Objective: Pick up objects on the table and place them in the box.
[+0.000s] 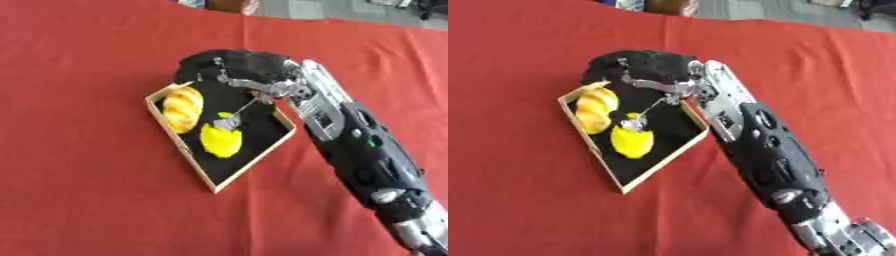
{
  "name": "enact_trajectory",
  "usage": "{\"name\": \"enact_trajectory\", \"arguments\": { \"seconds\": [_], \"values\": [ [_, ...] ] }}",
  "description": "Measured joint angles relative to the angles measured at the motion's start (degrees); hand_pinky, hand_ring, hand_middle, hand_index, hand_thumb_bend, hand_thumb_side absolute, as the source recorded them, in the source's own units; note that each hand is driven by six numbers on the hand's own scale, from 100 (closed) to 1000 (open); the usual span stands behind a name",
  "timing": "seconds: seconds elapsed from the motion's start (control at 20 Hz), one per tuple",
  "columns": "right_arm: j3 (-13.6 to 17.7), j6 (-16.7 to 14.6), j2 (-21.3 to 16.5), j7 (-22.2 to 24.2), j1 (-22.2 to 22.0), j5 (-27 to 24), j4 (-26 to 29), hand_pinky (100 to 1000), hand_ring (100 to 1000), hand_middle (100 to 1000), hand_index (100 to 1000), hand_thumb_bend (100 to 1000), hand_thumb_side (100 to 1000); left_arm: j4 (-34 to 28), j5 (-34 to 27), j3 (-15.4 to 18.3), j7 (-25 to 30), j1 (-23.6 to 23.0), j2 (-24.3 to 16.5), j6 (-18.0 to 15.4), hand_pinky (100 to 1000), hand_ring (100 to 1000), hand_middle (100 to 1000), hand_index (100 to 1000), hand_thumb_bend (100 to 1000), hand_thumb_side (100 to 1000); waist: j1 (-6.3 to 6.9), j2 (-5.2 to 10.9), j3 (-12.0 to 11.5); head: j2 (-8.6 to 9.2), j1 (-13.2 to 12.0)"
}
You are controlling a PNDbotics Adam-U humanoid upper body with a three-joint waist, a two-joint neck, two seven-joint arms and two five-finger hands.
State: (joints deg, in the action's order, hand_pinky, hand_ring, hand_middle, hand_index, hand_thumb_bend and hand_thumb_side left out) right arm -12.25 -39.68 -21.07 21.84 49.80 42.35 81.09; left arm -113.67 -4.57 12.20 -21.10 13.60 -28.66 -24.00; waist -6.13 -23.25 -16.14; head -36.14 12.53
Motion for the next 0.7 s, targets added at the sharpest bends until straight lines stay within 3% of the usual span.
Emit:
{"name": "enact_trajectory", "arguments": {
  "seconds": [0.4,0.7],
  "values": [
    [2.3,-0.1,-2.5,1.3,1.2,-5.5,3.3,961,1000,911,960,100,460,0.0,0.0,0.0,0.1,0.0,0.0,0.1,829,696,843,875,100,673,0.0,0.0,0.1,0.0,-0.4],
    [5.4,4.5,-5.6,2.9,3.2,-16.6,5.7,951,992,898,947,100,352,0.0,0.0,0.0,0.1,0.0,0.0,0.1,828,697,842,875,100,668,-0.01,0.02,0.1,0.0,-0.7]
  ]
}}
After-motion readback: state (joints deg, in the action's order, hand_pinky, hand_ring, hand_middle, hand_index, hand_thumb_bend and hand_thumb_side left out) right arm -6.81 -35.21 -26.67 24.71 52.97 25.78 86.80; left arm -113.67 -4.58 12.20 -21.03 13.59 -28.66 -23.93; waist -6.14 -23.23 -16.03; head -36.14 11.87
